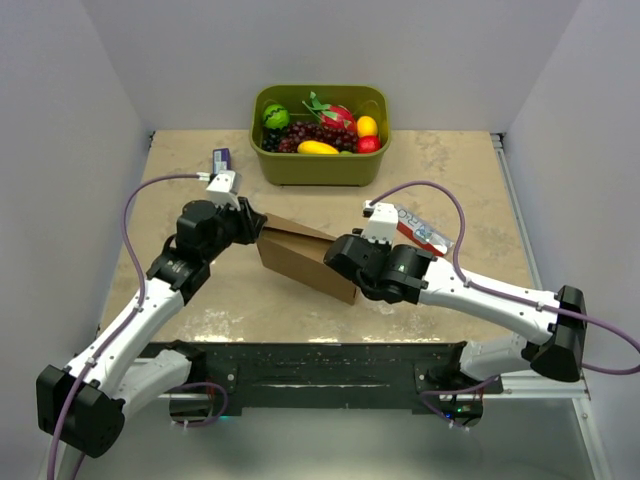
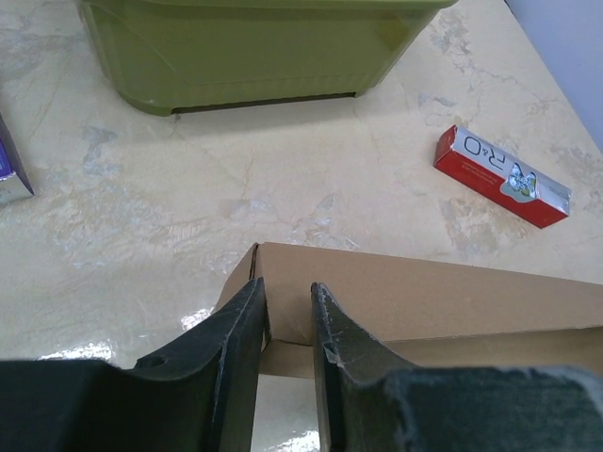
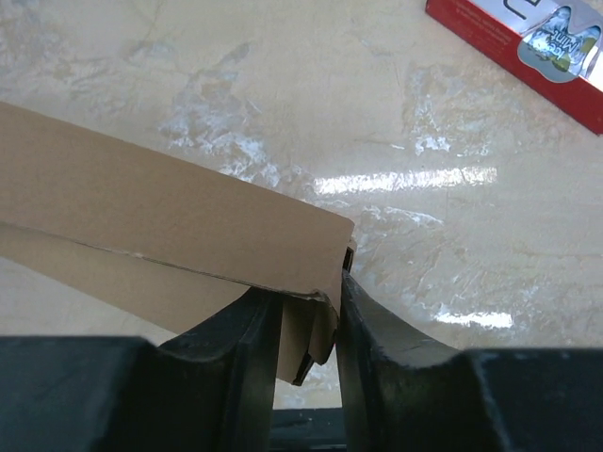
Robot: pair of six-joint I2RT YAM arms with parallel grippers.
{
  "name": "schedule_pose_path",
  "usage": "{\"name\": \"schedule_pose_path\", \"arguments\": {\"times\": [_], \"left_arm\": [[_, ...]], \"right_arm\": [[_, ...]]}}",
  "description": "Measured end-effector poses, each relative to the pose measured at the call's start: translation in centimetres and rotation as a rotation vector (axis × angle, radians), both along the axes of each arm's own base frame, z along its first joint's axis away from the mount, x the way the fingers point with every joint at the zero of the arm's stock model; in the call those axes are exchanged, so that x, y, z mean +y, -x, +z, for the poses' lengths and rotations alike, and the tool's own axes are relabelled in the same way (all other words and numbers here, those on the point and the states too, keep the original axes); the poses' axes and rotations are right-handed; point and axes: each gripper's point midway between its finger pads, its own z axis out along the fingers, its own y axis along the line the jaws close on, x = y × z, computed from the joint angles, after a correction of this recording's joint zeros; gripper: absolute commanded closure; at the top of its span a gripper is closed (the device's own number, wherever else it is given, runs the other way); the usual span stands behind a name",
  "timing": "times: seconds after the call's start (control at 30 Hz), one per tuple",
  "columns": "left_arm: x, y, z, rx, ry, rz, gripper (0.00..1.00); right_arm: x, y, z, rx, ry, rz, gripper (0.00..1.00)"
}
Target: Fold the paper box
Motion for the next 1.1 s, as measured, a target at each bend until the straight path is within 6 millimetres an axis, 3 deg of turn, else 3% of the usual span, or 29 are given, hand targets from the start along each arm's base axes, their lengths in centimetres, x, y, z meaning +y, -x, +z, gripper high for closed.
{"name": "schedule_pose_path", "arguments": {"times": [0.53,0.7,0.83,1.1], "left_arm": [[-1.0,0.1,-0.1,0.018,0.011,-0.052,0.69],[-1.0,0.0,-0.2,0.020,0.005,-0.048,0.69],[-1.0,0.0,-0.2,0.022,0.006,-0.052,0.69],[-1.2,0.0,-0.2,0.023,0.009,-0.062,0.70]], "right_arm": [[-1.5,0.7,0.3,0.070,0.015,-0.001,0.46],[-4.5,1.5,0.3,0.101,0.102,-0.024,0.41],[-5.4,1.7,0.6,0.102,0.115,-0.040,0.45],[-5.3,1.6,1.6,0.072,0.066,-0.037,0.50]]}}
